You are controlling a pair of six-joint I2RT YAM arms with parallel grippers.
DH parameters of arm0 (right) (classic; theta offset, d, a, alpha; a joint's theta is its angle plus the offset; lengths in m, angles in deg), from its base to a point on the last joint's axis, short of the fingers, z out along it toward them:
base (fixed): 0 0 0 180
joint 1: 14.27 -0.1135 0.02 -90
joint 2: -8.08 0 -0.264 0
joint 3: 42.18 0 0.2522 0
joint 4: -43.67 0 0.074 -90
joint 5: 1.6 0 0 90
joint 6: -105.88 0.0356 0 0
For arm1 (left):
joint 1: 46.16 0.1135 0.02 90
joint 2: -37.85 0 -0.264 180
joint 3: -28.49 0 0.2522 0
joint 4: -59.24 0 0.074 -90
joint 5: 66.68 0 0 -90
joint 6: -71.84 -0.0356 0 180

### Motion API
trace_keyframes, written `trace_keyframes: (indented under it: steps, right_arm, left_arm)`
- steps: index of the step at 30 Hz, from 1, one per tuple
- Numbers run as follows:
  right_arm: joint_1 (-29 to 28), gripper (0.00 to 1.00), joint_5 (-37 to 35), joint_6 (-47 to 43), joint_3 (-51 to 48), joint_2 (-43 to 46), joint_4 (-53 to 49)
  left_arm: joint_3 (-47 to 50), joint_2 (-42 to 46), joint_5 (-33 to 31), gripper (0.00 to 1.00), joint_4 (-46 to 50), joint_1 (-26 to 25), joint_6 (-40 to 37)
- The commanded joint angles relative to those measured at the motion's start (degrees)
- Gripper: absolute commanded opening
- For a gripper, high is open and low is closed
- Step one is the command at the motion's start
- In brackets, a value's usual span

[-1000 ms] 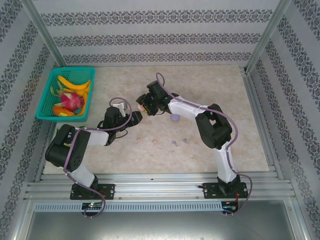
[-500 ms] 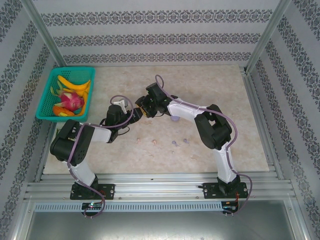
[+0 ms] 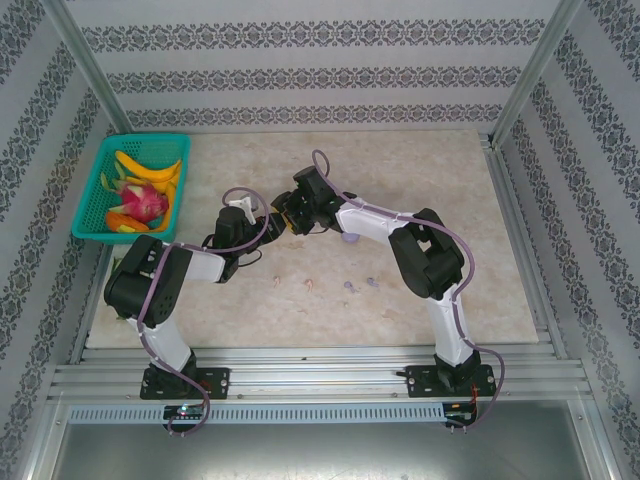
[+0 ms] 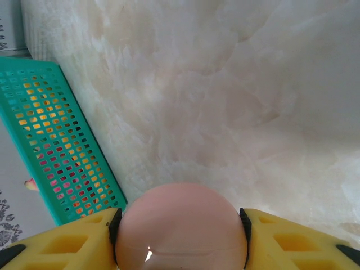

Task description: Insert the wireless bluetooth earbuds into the charging case

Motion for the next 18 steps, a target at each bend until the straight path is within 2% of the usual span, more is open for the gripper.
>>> trace_keyframes:
  steps: [1, 14, 18]
  right_arm:
    - [-1.0, 0.52, 1.2, 0.5, -0.9, 2.5, 0.4]
    - [-0.8, 0.53, 1.4, 0.8, -1.5, 2.7, 1.3]
    - [-0.2, 0.62, 1.6, 0.5, -1.6, 3.1, 1.8]
  left_arm:
    - [-1.7, -1.3, -0.9, 0.38, -2.6, -0.5, 0.7]
    - [-2.5, -1.8, -0.5, 0.2, -1.9, -0.5, 0.7]
    - [-2.3, -1.5, 0.3, 0.15, -1.1, -0.5, 0.4]
